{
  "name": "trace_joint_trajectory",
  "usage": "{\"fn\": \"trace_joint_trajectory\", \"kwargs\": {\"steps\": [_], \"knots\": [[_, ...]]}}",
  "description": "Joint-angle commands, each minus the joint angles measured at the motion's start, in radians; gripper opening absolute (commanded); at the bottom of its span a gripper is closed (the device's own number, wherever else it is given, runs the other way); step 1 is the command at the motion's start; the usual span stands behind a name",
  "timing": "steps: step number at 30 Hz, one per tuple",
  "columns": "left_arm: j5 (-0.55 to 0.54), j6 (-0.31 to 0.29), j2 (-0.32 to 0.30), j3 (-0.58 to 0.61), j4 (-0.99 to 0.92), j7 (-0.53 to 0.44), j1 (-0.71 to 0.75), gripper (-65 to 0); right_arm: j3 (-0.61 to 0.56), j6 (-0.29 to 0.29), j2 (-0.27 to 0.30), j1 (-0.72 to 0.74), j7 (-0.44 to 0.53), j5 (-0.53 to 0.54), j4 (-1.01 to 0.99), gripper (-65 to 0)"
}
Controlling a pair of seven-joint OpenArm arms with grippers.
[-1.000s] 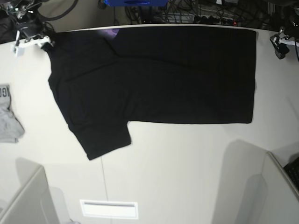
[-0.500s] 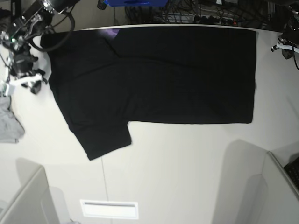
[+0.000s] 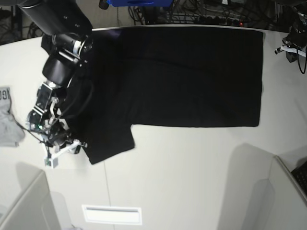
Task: Fold the T-shirt properly
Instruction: 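Reach the right gripper to the sleeve and fold it inward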
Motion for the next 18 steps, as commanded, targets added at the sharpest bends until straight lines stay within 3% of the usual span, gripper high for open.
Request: {"fn": "trace_joint_trajectory", "kwargs": {"steps": [1, 6, 8, 14, 18], "knots": [[-0.009, -0.001, -0.015, -0.004, 0.014, -0.019, 0.004, -65.0, -0.002, 0.001, 0.018, 0.052, 0.047, -0.022, -0.054, -35.9], [-0.009, -0.001, -0.014, -0.006, 0.014, -0.019, 0.004, -65.0, 0.004, -0.002, 0.085, 0.188, 0.221, -0.094, -0.439, -33.6], [-0.009, -0.001, -0.015, -0.009, 0.012, -0.019, 0.004, -65.0, 0.002, -0.037, 0.105, 0.208, 0.254, -0.094, -0.53, -33.6], [-0.007, -0.001, -0.017, -0.009, 0.012, -0.019, 0.003, -65.0, -0.004, -0.045, 0.104, 0.188, 0.233, -0.094, -0.546, -33.6], [-0.007, -0.001, -0.017, -0.004, 0.012, -0.019, 0.001, -65.0, -0.004, 0.033, 0.102, 0.173, 0.202, -0.094, -0.546, -33.9]]}}
